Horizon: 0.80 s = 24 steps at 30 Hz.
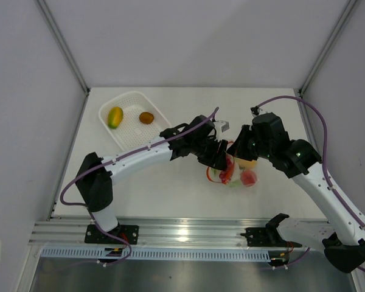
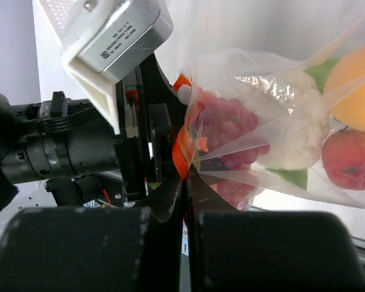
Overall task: Place the food in the zip-top bag and seal the zipper
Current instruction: Place the fake fruit in the zipper food storage bag.
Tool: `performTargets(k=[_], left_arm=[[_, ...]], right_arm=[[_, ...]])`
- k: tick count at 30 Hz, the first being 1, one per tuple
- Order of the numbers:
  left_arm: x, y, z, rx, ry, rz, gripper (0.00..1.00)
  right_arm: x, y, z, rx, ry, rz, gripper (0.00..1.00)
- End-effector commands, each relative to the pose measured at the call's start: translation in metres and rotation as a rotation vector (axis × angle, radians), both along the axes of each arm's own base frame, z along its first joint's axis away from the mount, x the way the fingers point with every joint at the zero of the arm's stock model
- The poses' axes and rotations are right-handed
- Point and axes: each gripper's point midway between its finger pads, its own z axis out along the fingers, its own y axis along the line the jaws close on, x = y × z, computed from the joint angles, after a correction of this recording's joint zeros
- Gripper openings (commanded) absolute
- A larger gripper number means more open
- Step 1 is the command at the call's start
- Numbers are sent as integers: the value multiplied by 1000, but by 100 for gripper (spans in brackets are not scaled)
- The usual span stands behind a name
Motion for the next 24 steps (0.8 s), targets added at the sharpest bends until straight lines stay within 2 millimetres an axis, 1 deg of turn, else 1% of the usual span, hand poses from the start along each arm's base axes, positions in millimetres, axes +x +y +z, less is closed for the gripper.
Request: performTargets(k=[1,4,5,6,8,9,10,11,12,13,14,16,17,22,23,24], left_arm=[[7,11,5,10,-80,17,58],[2,16,11,-20,-114,1,66],[-1,21,17,-40,-131,-3,69],[-3,25,14,-38,-137,0,99],[-5,29,20,-67,-170,-4,99],[-6,33,34,-98,-206,4,100],[-8,39,25,-86,-209,10,100],[-9,42,30,-101,-226,12,99],[-12,46,45,-136,-256,17,99],[-13,54,34,-117,-259,30,99],[-12,56,39,-134,-278,39,99],[-15,64,38,-145,-302,47,99],[-15,64,39,-152,-311,47,99],[-14,74,31,-127,-301,100,99],[-12,82,26,-110,-310,131,100],[-10,85,28,-115,-319,154,99]], right_arm=[[2,2,27,66,-81,-3,0],[4,2,27,67,-79,-2,0],[4,2,27,67,-77,-3,0],[5,2,27,67,-79,-6,0],[5,2,25,65,-74,-5,0],[5,2,25,65,-74,-5,0],[6,2,25,65,-70,-8,0],[5,1,25,64,-73,-6,0],[5,1,24,65,-73,-7,0],[5,1,24,66,-70,-8,0],[5,1,23,64,-68,-6,0],[4,3,24,73,-68,2,0],[4,4,24,79,-68,6,0],[2,9,26,106,-64,28,0],[1,9,26,105,-62,28,0],[1,9,26,104,-63,29,0]])
